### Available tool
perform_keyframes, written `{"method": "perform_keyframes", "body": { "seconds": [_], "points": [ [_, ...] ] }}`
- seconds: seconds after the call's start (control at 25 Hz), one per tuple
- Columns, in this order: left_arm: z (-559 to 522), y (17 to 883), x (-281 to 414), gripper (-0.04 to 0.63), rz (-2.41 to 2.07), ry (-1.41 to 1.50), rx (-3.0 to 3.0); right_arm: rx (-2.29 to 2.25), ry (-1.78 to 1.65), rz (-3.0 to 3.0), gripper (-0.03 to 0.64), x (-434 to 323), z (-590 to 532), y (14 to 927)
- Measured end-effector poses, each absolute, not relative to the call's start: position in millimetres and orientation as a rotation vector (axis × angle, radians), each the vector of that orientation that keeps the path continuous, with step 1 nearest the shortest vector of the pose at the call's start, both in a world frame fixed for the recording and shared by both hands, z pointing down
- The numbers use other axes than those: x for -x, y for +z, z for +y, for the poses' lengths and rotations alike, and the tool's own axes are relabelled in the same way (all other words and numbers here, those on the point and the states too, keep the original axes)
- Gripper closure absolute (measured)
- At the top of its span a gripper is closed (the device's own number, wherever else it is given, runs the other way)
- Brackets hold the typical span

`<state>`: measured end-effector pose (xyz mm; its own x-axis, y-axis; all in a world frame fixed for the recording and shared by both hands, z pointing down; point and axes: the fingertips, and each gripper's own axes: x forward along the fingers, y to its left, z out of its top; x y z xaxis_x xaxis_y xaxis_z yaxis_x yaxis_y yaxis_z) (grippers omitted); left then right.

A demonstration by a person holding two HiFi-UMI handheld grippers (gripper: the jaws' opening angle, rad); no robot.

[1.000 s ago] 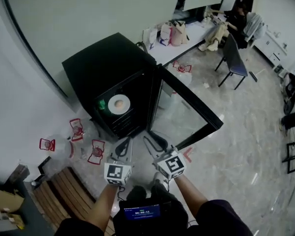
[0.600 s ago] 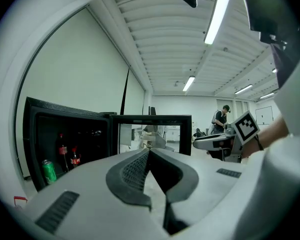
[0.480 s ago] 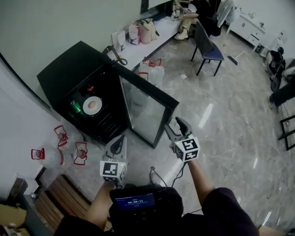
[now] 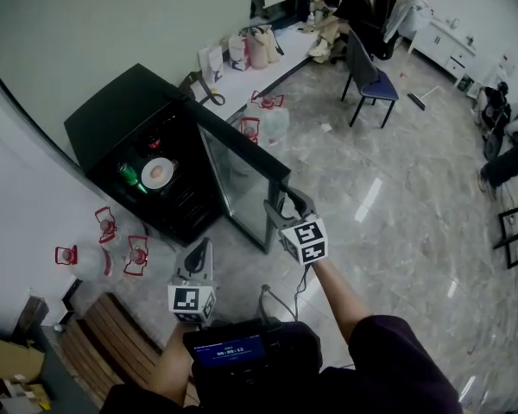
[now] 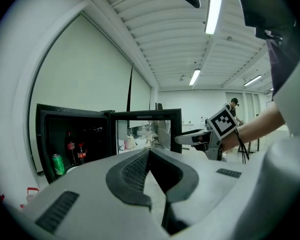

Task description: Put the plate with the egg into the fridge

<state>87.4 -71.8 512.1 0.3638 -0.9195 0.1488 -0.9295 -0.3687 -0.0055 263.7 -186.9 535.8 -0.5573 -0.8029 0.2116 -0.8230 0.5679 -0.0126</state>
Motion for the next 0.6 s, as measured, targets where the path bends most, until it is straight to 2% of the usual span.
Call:
{"method": "perform_keyframes", "body": {
  "seconds": [0.24,0.6],
  "points": [
    [-60.5,509.2,-76.8,0.586,-1.731,0.168,-2.516,-1.298,0.166,-2.683,0.373,-226.3,-148.5,532.8],
    [-38.6,510.3,-22.9,0.586,-1.793,0.201,-2.475,-0.975,0.288,-2.913,0.377,-117.6,-76.7,515.0]
  ]
}}
